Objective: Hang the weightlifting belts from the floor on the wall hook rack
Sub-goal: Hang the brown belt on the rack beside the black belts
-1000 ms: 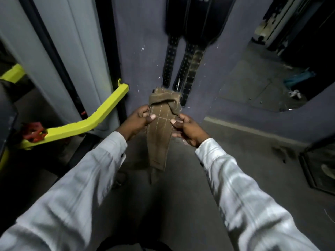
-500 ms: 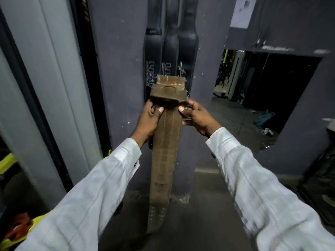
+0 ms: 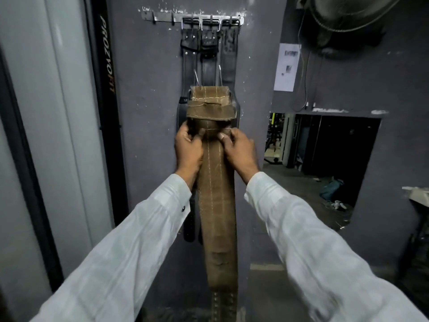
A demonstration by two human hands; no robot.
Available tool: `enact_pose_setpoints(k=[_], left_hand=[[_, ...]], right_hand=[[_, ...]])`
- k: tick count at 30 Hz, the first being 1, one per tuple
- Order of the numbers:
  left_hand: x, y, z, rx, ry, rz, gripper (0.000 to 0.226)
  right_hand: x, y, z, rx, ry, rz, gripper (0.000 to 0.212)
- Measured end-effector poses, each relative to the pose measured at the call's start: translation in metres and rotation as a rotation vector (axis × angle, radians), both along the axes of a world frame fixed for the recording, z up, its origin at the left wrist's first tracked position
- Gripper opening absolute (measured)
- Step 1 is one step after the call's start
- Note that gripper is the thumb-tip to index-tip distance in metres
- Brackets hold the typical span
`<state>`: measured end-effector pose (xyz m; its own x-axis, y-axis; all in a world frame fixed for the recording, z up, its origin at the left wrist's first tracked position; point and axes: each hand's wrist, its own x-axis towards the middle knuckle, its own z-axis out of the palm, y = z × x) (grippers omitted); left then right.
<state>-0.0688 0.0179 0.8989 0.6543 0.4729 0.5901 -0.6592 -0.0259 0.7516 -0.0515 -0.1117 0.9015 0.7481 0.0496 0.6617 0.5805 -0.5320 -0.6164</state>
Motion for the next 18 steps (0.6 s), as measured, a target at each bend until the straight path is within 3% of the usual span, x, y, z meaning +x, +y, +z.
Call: enact_pose_setpoints(k=[5,7,10,12,15,18], left_hand=[[0.005,0.007,0.010,-0.043,-0.035,0.040,0.033],[0.007,0.008,0.016,-0.056,-0.032,0.073,0.032],[0.010,0.008,0.018,-0.075,-0.021,0.054,0.030],[0.012,0.011,0.017,-0.100,-0.005,0.043,0.028],[0.012,0.014,0.021,-0.110,-0.001,0.041,0.028],[0.009,0.012,0.028,-0.065,-0.036,0.083,0.031]], right_hand=[[0.002,-0.003,-0.012,0.074,0.276,0.314,0.030],[0.002,0.002,-0.022,0.058,0.179,0.234,0.013],[-0.002,0.010,-0.022,0.055,0.118,0.143,0.018],[-0.002,0.005,-0.019,0.046,0.161,0.215,0.019],[-0.006,-0.009,-0.025,0.019,0.358,0.402,0.038],[-0.008,-0.005,-0.044,0.042,0.285,0.361,0.032]])
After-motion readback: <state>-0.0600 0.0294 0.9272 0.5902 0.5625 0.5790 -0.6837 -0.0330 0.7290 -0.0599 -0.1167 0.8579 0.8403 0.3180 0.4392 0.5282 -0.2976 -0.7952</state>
